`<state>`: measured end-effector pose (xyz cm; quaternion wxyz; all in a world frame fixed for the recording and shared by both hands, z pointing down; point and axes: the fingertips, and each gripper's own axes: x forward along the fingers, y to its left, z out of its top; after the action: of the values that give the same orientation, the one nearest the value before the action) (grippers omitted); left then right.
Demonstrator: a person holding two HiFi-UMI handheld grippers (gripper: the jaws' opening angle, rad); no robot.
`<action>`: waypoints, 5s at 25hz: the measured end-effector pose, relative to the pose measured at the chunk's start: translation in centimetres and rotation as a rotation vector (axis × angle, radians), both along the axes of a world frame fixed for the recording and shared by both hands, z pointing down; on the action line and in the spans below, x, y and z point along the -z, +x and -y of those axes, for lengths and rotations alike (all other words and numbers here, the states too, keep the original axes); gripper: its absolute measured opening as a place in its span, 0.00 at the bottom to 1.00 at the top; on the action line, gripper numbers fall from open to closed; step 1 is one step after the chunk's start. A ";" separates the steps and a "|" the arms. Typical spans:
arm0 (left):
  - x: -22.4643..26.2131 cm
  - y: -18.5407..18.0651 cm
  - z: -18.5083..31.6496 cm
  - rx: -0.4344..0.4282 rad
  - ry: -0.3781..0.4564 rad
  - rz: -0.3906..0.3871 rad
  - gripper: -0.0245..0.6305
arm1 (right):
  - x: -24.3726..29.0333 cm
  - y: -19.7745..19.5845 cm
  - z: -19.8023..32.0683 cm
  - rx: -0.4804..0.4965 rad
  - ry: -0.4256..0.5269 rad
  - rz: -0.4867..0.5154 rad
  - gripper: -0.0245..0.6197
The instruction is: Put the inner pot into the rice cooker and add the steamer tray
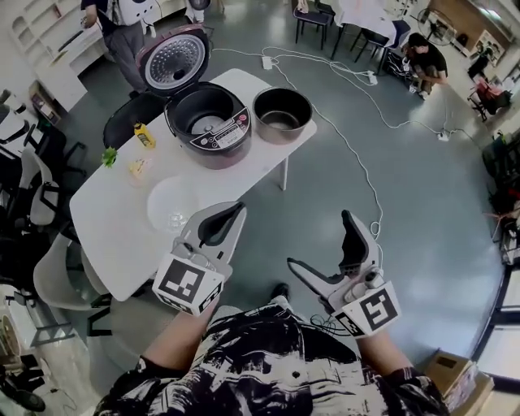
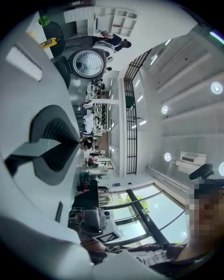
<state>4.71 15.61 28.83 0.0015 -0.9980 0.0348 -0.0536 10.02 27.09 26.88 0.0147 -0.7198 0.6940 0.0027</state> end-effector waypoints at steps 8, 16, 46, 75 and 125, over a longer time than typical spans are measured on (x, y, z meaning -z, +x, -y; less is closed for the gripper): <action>-0.7 4.1 0.7 0.120 0.000 0.043 0.04 | -0.2 6.0 2.5 0.130 0.013 0.018 0.80; -2.1 4.0 8.1 0.252 -0.029 0.038 0.04 | -1.3 7.1 11.1 0.264 -0.012 0.014 0.80; -2.8 3.7 29.1 0.683 -0.088 0.043 0.04 | -6.6 20.8 37.8 0.439 -0.185 -0.083 0.80; -5.4 13.9 30.2 0.604 -0.125 0.103 0.04 | -33.8 45.6 41.9 0.165 -1.046 0.286 0.80; -4.7 14.0 30.5 0.564 -0.138 0.064 0.04 | -30.3 49.8 39.2 0.050 -1.272 0.333 0.04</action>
<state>18.68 -14.86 33.57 -0.0804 -0.9443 0.3073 -0.0857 59.85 -12.13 57.14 -0.3064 -0.5624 0.5652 -0.5199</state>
